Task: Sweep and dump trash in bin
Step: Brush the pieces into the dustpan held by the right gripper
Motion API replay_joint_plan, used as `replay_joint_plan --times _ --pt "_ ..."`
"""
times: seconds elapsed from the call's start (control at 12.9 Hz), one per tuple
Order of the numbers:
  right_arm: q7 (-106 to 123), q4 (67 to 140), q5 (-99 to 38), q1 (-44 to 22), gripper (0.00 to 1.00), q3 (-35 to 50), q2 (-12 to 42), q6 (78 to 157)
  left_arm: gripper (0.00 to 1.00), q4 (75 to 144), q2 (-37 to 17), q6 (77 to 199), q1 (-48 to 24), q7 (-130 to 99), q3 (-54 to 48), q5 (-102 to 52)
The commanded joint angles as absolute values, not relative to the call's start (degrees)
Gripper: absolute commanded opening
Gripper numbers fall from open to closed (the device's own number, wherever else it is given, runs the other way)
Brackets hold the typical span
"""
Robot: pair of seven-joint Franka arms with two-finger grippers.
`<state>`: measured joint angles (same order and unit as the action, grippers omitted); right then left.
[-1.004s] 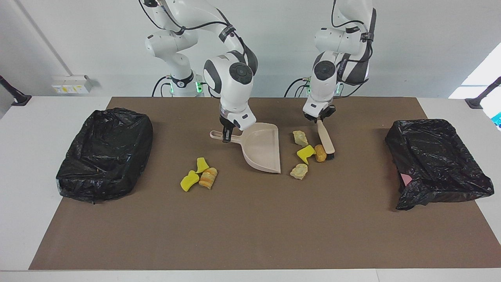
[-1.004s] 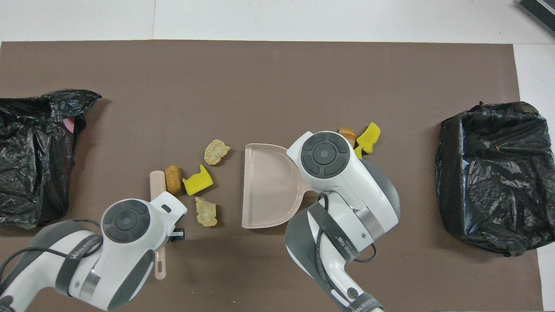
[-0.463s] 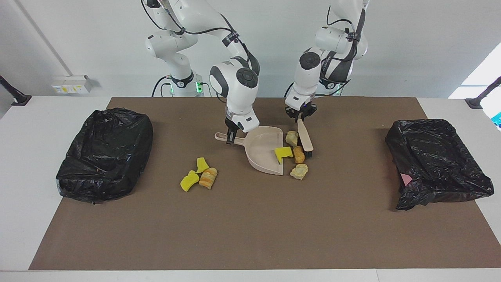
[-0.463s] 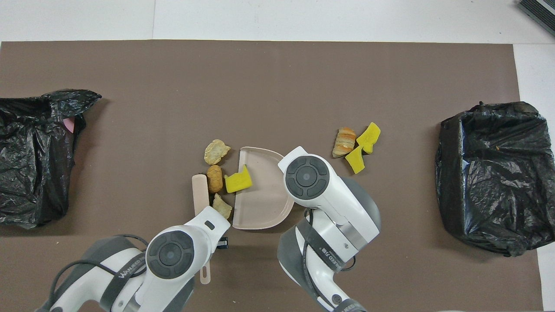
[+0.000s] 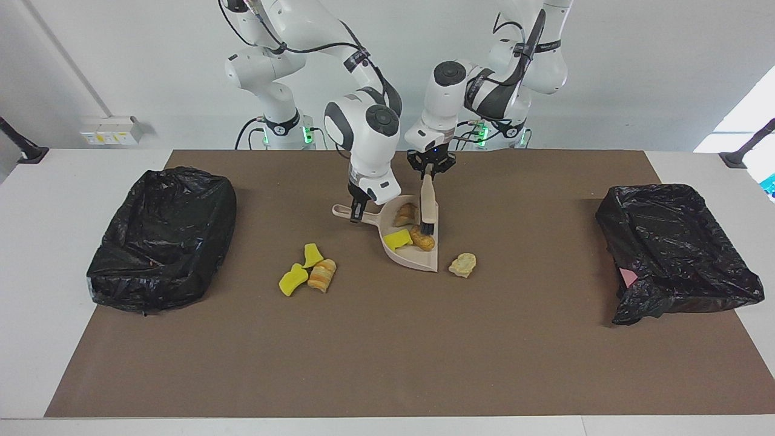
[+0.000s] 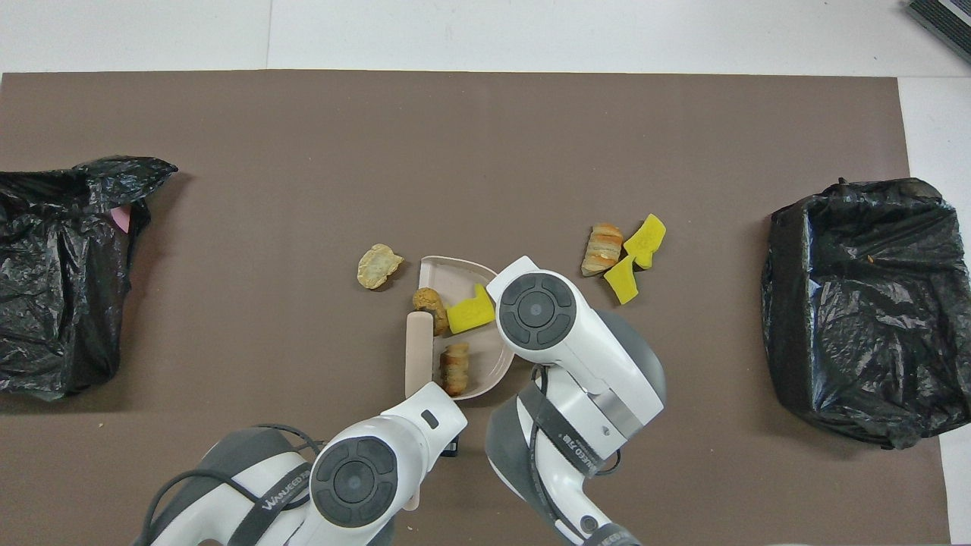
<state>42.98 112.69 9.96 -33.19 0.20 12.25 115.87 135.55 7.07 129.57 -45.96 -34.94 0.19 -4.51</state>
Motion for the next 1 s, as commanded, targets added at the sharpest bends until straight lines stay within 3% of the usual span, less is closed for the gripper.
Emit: replay_joint_plan --times 0.0,0.46,0.62,0.93 --pt "40.8 113.9 11.1 -33.0 0.00 0.4 11.3 116.2 0.00 128.0 5.1 121.5 -40.8 -32.4 1.3 -5.2" --pt "38.3 114.0 11.0 -33.0 0.00 0.5 11.2 115.9 0.00 124.5 -0.2 120.6 -23.9 -11.5 1.3 -2.1" --pt "32.1 113.6 10.5 -34.8 0.00 0.5 10.8 112.2 0.00 124.2 -3.9 122.3 -20.7 -2.6 1.3 -0.3" --pt "31.7 113.6 10.5 -34.8 0.00 0.5 10.8 112.1 0.00 126.9 -2.3 121.2 -24.0 5.7 1.1 -0.3"
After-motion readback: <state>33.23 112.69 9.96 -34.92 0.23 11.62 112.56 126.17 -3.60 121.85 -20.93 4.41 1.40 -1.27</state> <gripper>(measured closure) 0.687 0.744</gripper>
